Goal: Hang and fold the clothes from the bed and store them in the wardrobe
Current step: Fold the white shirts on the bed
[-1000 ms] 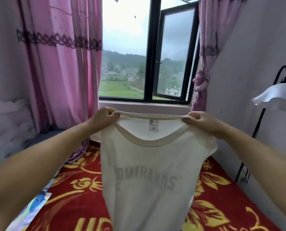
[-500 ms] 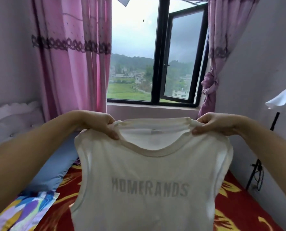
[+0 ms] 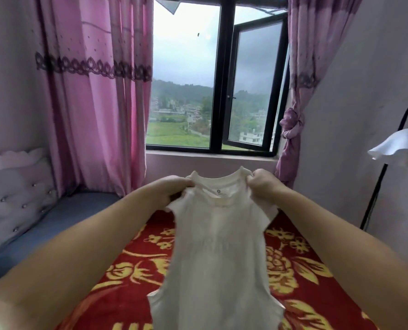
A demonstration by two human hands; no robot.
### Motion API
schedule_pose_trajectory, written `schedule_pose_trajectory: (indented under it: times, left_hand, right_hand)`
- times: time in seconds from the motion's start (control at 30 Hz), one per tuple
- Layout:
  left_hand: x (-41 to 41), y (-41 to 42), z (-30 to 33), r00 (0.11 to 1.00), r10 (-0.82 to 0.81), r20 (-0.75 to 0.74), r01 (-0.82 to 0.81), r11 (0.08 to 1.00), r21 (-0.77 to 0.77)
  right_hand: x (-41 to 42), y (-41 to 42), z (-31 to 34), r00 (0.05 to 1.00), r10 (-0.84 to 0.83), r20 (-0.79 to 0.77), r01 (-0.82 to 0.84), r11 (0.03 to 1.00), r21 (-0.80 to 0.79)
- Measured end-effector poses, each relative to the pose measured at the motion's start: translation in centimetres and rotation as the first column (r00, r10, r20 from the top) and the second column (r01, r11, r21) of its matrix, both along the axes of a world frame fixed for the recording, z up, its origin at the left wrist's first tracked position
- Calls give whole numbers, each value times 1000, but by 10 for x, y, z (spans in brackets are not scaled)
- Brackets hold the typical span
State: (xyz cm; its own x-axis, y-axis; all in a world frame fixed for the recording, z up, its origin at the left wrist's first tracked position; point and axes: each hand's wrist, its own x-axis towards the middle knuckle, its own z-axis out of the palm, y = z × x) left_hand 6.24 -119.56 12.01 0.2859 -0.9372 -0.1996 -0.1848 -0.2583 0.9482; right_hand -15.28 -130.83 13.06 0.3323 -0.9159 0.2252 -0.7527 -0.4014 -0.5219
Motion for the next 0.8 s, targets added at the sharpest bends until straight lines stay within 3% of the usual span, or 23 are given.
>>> schedule_pose_trajectory:
  times: [0.07, 0.17, 0.3, 0.33, 0.37, 0.4, 0.43, 0.47, 0.5, 0.57, 0.6, 0.7, 0.8]
  left_hand:
    - [-27, -2, 2, 989, -86, -121, 82, 996, -40]
    - [-51, 0, 11, 964, -143, -223, 117, 985, -126]
    - [-48, 13, 32, 890, -222, -398, 135, 963, -235]
    - [-45, 16, 36, 906, -228, -355, 132, 952, -276]
    - [-42, 17, 39, 960, -204, -190, 133, 933, -334]
    - [-38, 18, 41, 991, -116, 71, 135, 901, -413]
    - [-32, 20, 44, 936, 24, 350, 165, 851, -498]
    - [-28, 22, 47, 803, 121, 584, 262, 809, -527]
    - [-23, 23, 50, 653, 112, 749, 395, 793, -464]
    - [-19, 26, 55, 433, -93, 897, 550, 816, -181]
    - [-17, 27, 56, 422, -196, 885, 565, 820, -88]
    - [-7, 31, 63, 684, -310, 660, 518, 844, -141]
    - [6, 31, 68, 776, -300, 554, 494, 836, -239]
  right_hand:
    - [24, 19, 5, 984, 121, 129, -127, 991, 40]
    - [46, 48, 12, 927, 319, 200, -334, 942, 46]
    - [27, 62, 25, 838, 521, 165, -543, 826, 151]
    - [21, 63, 27, 832, 535, 145, -553, 819, 152]
    - [15, 63, 29, 840, 527, 125, -541, 831, 130]
    - [10, 64, 31, 852, 512, 111, -523, 845, 110]
    - [5, 66, 34, 851, 513, 108, -523, 845, 113]
    - [2, 68, 37, 838, 535, 110, -546, 827, 136]
    - [-1, 69, 41, 817, 566, 113, -577, 800, 164]
    - [-8, 74, 51, 782, 610, 131, -623, 754, 207]
    - [-11, 77, 58, 765, 629, 137, -643, 734, 219]
    - [-22, 78, 76, 752, 648, 120, -656, 720, 227]
    - [-38, 71, 86, 772, 634, 41, -625, 747, 224]
